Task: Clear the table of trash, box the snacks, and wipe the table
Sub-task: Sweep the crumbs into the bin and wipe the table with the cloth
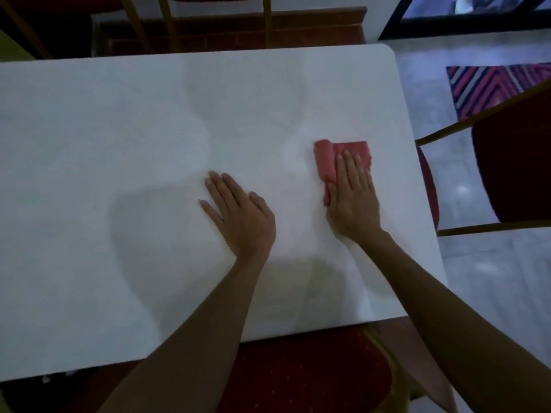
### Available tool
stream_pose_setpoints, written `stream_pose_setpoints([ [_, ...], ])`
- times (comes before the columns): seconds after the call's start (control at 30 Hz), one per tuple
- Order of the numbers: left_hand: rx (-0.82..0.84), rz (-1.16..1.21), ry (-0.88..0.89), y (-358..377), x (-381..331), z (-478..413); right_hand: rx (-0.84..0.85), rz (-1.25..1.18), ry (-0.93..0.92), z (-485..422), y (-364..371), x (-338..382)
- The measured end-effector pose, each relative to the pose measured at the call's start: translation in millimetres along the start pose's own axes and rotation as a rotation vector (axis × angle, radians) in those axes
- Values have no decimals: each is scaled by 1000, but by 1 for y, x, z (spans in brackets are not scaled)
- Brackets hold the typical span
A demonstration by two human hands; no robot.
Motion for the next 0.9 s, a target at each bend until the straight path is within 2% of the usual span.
stream_pose_setpoints([
  [0.07, -3, -15, -8, 0, -2, 0, -82, -50, 68, 2, -8, -33],
  [0.13, 2, -24, -21, 1, -5, 0, -150, -162, 217, -1, -18, -56],
  [0.2, 1, -25, -30, 1, -6, -1, -190, -252, 336, -7, -28, -53],
  [0.23, -3, -26, -33, 2, -6, -2, -202, -266, 339, -8, -30, -40],
  [0.3, -10, -40, -31, 2, -6, -1, -195, -259, 230, 5, -24, 1],
  [0.4, -10, -49, -29, 3, -5, -1, -54, -232, -131, 60, 13, 73],
  [0.47, -12, -54, -20, 4, -4, -2, -3, -150, -305, 96, 38, 80],
  [0.5, -13, -54, -19, 4, -4, -2, -14, -112, -329, 105, 42, 65],
  [0.57, -20, -50, -32, 5, -5, -2, -62, -56, -262, 109, 38, 20],
  [0.73, -23, -26, -27, 3, -5, 0, -109, -90, 101, 107, 6, -89],
  [0.83, -15, -24, -44, 4, -3, -1, -170, -200, 310, 95, -11, -107],
  [0.9, -15, -25, -41, 5, -4, 0, -220, -244, 318, 91, -19, -87],
])
Point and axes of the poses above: each hand's wrist, its own z-axis away from the middle knuckle, its own y-axis out of the palm, x = y × z, the point moved 3 cm from there along -z, towards the middle knuckle, and after that the axes turned 15 degrees about x, right-handed, at the moved point
